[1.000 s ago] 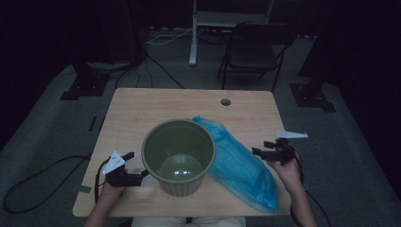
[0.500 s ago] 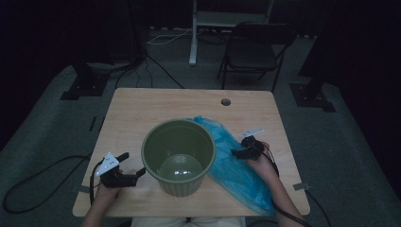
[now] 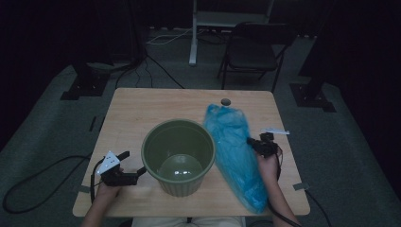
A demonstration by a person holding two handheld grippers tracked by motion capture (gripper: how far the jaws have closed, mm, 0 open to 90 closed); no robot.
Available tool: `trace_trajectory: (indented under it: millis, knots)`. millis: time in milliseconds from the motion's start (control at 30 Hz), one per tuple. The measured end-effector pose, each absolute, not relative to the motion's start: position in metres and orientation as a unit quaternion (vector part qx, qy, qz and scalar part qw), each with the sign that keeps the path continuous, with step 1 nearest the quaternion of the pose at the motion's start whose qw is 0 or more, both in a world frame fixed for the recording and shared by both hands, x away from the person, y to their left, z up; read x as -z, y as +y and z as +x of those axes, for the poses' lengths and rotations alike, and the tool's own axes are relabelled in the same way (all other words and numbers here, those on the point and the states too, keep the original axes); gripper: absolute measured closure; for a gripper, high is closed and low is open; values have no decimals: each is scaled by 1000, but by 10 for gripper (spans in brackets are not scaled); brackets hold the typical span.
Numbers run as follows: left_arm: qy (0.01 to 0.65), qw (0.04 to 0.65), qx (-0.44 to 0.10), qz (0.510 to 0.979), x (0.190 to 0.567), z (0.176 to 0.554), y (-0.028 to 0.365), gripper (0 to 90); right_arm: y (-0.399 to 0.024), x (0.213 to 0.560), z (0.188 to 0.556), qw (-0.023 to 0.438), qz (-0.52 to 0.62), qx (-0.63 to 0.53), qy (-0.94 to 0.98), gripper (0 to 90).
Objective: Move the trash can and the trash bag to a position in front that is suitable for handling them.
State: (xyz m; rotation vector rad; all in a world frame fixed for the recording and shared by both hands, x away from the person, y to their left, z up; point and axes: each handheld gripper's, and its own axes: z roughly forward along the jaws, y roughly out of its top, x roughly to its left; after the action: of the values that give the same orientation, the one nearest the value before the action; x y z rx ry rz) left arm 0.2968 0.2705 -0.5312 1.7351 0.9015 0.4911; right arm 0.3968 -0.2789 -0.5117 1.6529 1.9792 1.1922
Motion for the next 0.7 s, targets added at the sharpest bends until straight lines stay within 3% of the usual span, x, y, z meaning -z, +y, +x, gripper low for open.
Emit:
trace_trajectory:
  millis: [300, 367, 400, 467, 533, 700]
  knots:
    - [375, 531, -205, 731, 532, 297, 269, 4, -323, 519, 365, 180, 639, -368, 651, 890]
    - [375, 532, -205, 731, 532, 297, 270, 4, -334, 522, 359, 165, 650, -362, 648, 792]
    - [377, 534, -204, 729, 532, 297, 270, 4, -342, 522, 351, 143, 648, -369, 651, 656]
    - [379, 533, -204, 729, 533, 298, 270, 4, -346, 520, 344, 119, 634, -382, 661, 523]
    - [380, 533, -203, 729, 533, 298, 270, 4, -348, 516, 341, 110, 619, -378, 680, 442]
    - [375, 532, -203, 732, 532, 297, 268, 5, -357, 512, 337, 131, 607, -365, 694, 382]
